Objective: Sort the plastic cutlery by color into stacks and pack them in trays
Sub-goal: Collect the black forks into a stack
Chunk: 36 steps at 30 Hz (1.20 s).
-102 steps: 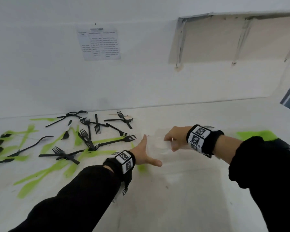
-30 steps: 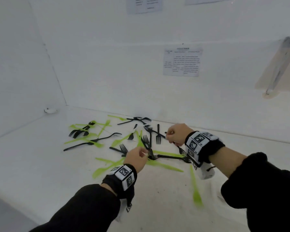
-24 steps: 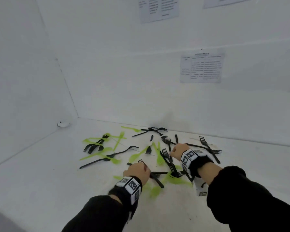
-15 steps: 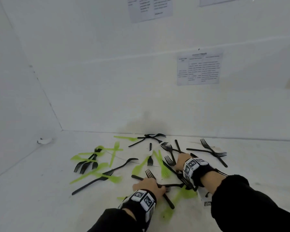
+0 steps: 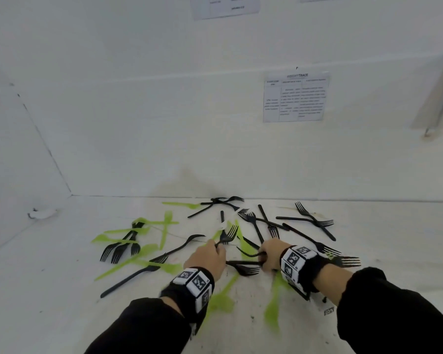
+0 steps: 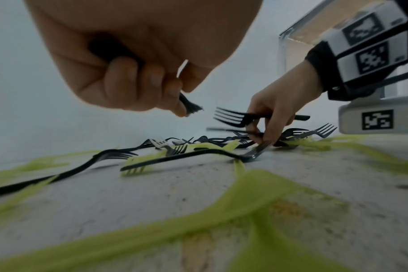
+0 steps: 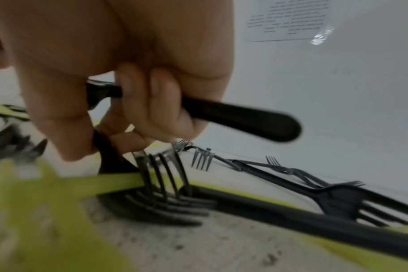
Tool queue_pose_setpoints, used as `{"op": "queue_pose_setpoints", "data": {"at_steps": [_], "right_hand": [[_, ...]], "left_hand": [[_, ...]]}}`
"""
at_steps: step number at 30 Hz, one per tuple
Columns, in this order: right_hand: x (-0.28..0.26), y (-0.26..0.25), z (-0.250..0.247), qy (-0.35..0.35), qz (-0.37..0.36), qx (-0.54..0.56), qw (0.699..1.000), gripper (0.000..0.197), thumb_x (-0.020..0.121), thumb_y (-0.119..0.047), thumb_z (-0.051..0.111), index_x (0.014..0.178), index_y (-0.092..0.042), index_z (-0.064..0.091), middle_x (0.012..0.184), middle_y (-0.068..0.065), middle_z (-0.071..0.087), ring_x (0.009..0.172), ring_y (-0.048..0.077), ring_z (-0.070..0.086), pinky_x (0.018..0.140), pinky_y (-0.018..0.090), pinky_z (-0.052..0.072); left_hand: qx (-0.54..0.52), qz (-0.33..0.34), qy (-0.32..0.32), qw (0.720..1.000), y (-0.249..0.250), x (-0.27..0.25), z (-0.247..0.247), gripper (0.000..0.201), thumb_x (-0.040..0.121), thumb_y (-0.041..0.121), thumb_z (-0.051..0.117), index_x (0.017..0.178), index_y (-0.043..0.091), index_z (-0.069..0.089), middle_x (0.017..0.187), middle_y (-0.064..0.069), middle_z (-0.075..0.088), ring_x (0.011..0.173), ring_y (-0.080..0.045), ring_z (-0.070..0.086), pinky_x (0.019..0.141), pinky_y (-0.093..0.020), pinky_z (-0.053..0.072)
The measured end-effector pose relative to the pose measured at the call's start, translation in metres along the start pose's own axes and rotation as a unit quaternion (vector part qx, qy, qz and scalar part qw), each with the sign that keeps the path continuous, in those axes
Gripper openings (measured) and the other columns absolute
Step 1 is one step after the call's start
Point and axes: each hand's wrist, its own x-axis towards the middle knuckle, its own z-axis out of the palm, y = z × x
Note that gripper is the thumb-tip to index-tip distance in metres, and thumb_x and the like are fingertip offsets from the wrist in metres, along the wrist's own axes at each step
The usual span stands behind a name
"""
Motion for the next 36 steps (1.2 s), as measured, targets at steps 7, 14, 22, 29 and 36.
{"op": "queue_pose_setpoints", "data": {"at_steps": [7, 14, 22, 29, 36], "right_hand": [[-0.020, 0.020, -0.026, 0.219, -0.035, 0.155, 0.963, 0.006, 0.080, -0.022, 0.069, 0.082, -0.021, 0.062, 0.078, 0.000, 0.056, 0.074, 0.013, 0.049, 0.058, 0.007, 0.032], [-0.029, -0.009, -0.007, 0.270, -0.214, 0.079, 0.935, 0.032, 0.080, 0.000, 0.056, 0.105, -0.014, 0.070, 0.102, 0.004, 0.064, 0.098, 0.015, 0.056, 0.086, 0.022, 0.042], [-0.034, -0.021, 0.017, 0.280, -0.210, 0.226, 0.909, 0.034, 0.082, -0.011, 0.056, 0.112, -0.020, 0.067, 0.098, -0.003, 0.062, 0.092, 0.006, 0.057, 0.085, 0.013, 0.043], [-0.032, -0.043, 0.019, 0.233, -0.096, 0.278, 0.927, 0.037, 0.099, -0.010, 0.033, 0.135, -0.005, 0.042, 0.125, 0.011, 0.042, 0.120, 0.018, 0.044, 0.094, 0.009, 0.027], [-0.010, -0.061, 0.016, 0.210, 0.028, 0.313, 0.926, 0.029, 0.095, -0.018, 0.043, 0.104, -0.004, 0.066, 0.093, 0.014, 0.062, 0.088, 0.023, 0.056, 0.080, 0.033, 0.045]], "left_hand": [[-0.158, -0.022, 0.005, 0.987, -0.011, 0.009, 0.006, 0.022, 0.097, 0.013, 0.038, 0.114, 0.007, 0.050, 0.109, -0.016, 0.061, 0.100, -0.031, 0.060, 0.081, -0.035, 0.049], [-0.395, -0.040, -0.091, 0.913, 0.022, -0.010, 0.011, 0.024, 0.098, 0.015, 0.036, 0.081, 0.012, 0.052, 0.064, -0.003, 0.057, 0.041, -0.014, 0.035, 0.042, -0.020, 0.026], [-0.523, -0.065, -0.099, 0.844, 0.031, -0.012, 0.011, 0.026, 0.096, 0.009, 0.039, 0.080, 0.008, 0.059, 0.063, -0.008, 0.051, 0.035, -0.014, 0.044, 0.042, -0.023, 0.040], [-0.525, -0.061, -0.110, 0.841, 0.027, -0.014, 0.019, 0.022, 0.101, 0.013, 0.033, 0.104, 0.010, 0.055, 0.090, -0.008, 0.059, 0.071, -0.024, 0.056, 0.061, -0.036, 0.054], [-0.522, -0.022, -0.119, 0.844, 0.020, -0.018, 0.015, 0.020, 0.100, 0.011, 0.039, 0.103, 0.007, 0.058, 0.089, -0.015, 0.060, 0.084, -0.030, 0.058, 0.080, -0.050, 0.052]]}}
